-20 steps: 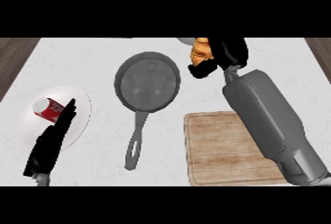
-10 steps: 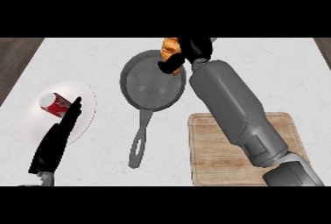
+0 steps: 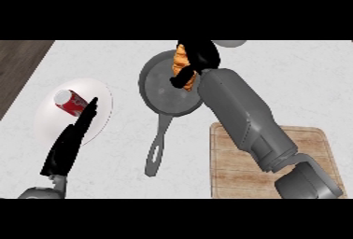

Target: Pick the croissant from the cutting board and place it in the pan

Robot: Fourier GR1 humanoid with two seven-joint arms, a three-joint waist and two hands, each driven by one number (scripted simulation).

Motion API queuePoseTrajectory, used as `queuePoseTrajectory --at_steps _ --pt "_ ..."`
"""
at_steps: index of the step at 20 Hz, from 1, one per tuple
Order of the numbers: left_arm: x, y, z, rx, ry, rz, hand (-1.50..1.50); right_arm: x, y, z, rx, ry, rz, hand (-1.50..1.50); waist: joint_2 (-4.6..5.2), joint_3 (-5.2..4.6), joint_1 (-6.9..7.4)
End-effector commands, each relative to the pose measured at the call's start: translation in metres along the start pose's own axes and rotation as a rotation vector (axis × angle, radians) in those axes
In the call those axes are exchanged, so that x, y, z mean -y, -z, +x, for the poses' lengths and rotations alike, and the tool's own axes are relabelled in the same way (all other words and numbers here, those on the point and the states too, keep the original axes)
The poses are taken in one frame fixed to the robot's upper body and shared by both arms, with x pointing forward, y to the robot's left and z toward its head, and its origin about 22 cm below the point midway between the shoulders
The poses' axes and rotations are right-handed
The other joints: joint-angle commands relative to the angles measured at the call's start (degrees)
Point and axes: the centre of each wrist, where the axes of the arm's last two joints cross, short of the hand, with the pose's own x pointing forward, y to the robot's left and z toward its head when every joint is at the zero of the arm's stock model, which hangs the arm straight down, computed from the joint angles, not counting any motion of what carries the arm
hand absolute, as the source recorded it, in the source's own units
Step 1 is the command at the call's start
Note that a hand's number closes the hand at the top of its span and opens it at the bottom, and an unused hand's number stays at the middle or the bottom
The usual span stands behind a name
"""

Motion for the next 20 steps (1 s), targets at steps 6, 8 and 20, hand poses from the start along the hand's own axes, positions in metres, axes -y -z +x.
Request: queuePoseTrajectory --at_steps 6,8,20 --pt "0.02 0.004 0.012 0.056 -0.001 -0.05 0.0 -0.017 -0.002 -0.035 -0.226 0.363 0.202 -1.5 1.11 0.16 3.51" --pt "0.02 0.008 0.014 0.06 0.002 -0.058 0.0 -0.018 -0.003 -0.039 -0.205 0.467 0.173 -1.5 1.32 0.23 4.08" --pt "0.009 0.009 0.009 0.023 0.004 -0.008 0.0 -0.003 0.001 -0.039 -0.191 0.767 -0.293 -1.5 0.48 0.18 1.7"
